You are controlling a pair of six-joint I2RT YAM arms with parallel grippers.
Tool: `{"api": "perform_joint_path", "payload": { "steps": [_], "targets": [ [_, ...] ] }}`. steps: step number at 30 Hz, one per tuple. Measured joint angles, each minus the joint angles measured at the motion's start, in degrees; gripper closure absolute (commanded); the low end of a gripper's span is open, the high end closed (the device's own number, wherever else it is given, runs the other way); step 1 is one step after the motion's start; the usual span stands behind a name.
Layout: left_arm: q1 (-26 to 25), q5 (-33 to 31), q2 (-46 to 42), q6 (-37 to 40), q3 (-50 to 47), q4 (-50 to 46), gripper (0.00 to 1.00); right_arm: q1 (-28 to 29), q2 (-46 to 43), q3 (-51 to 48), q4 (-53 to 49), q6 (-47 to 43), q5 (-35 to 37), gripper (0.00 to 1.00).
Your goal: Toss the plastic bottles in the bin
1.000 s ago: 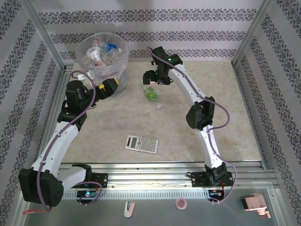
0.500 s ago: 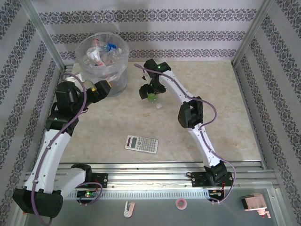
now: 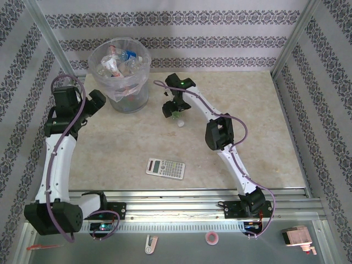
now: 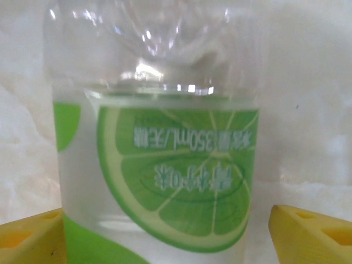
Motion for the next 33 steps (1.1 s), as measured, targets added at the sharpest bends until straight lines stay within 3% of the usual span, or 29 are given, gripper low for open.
{"api": "perform_joint_path", "payload": {
  "steps": [11,18,23,33],
  "targets": [
    [2.45,0.09,6.95,1.09,0.31,1.07,0.01,0.0,0.7,0.7,4.79,0.24,0.0,0.18],
    [5.38,0.81,8.96,1.09,0.31,3.15,0.01,0.0,0.72,0.72,5.92,1.57,0.59,0.38],
    [7.69,1.4,12.7,1.09,1.29,3.65,0.02,0.0,-0.9,-2.32,8.35,3.91,1.03,0.61],
    [9.49,2.8,17.03,0.85,4.85,6.62,0.02,0.02,-10.43,-9.6,14.6,9.42,0.15,0.72]
  ]
}}
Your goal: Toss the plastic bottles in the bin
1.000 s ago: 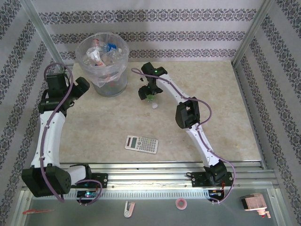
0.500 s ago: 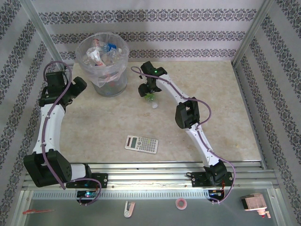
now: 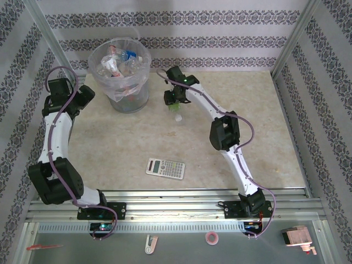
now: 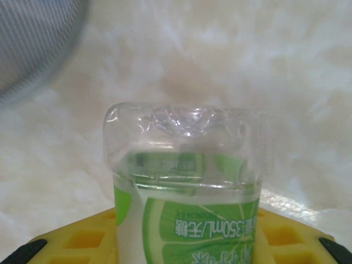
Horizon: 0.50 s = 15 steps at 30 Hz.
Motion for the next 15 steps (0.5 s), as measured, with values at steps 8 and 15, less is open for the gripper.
{"api": "perform_joint_path", "payload": {
  "steps": [8,15],
  "targets": [
    [0.04,2.69,-0.96,0.02,-1.97,5.88,0.01,-0.07,-11.93,2.1,11.47,5.01,-0.83,0.76],
    [0.09,7.08,-8.87,0.0,-4.46,13.29,0.0,-0.55,-16.87,3.54,32.0,12.24,-2.12,0.79]
  ]
}}
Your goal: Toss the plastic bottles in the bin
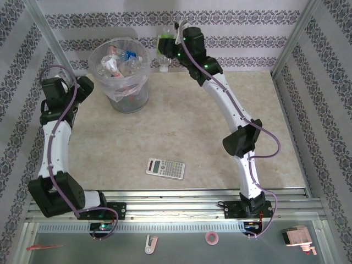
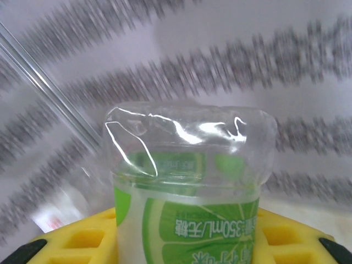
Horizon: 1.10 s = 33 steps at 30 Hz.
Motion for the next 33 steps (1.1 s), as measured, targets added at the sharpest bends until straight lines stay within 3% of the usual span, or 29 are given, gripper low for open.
{"api": "perform_joint_path", "payload": {
  "steps": [5,13,21,24,26,28,30,33],
  "targets": [
    [-0.07,4.02,-7.06,0.0,-1.27,7.89,0.0,0.0,2.47,3.37,18.99,4.85,0.96,0.8],
    [-1.97,10.12,-13.86,0.0,-1.57,17.27,0.0,0.15,18.73,25.64,43.63,5.31,9.53,0.91],
    [-2.34,11.72,-15.67,0.44,-1.57,17.79,0.0,0.26,19.21,18.69,49.68,3.04,13.42,0.93],
    [-2.34,11.8,-15.78,0.46,-1.57,17.79,0.0,0.55,20.15,18.23,47.91,3.76,14.19,0.83],
    [-2.34,11.87,-15.78,0.44,-1.57,17.77,0.0,0.85,21.16,18.27,46.86,4.66,14.05,0.66],
    [-2.34,11.87,-15.76,0.44,-1.57,17.77,0.0,1.22,23.12,18.32,45.13,6.27,12.55,0.55],
    [-2.34,11.89,-15.67,0.42,-1.57,17.79,0.0,1.55,25.33,18.6,42.01,8.2,10.23,0.28],
    [-2.38,11.87,-15.08,0.42,-1.57,17.75,0.0,1.84,28.39,18.32,36.13,9.14,5.88,0.14]
  ]
}}
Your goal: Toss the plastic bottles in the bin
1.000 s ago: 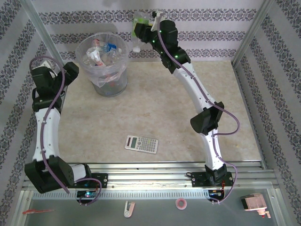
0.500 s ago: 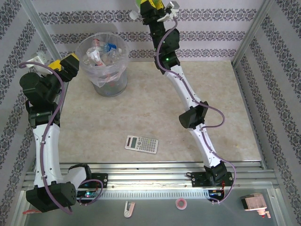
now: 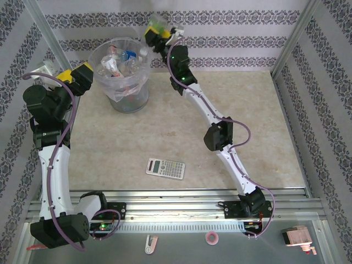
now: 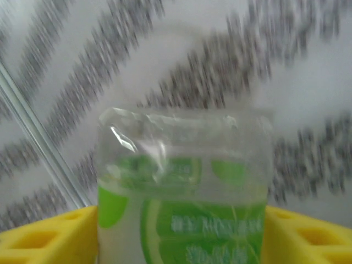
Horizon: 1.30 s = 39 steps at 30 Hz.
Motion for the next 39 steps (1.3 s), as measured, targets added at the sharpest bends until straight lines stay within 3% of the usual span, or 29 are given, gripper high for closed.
{"api": "perform_joint_path", "payload": {
  "steps": [9,17,24,33,39],
  "targets": [
    [-0.66,-0.52,0.48,0.0,0.0,-1.25,0.0,0.09,-7.28,-12.35,-7.98,-0.48,-9.01,0.03],
    [-1.18,-1.49,-1.77,0.02,-0.63,-1.46,0.0,0.09,-27.89,-32.63,-9.18,-2.93,-16.7,0.02],
    [-3.04,-2.27,-2.93,0.02,-2.1,-1.4,0.0,0.02,-38.71,-45.77,-10.6,-4.09,-19.89,0.02],
    [-13.46,-3.76,-0.33,5.49,1.95,-4.48,0.0,-0.33,-54.25,-71.87,-14.08,-11.58,-19.12,0.02],
    [-19.96,-6.47,-0.66,10.19,1.22,-7.39,0.0,-2.86,-69.83,-88.94,-17.22,-18.21,-13.33,0.02]
  ]
}}
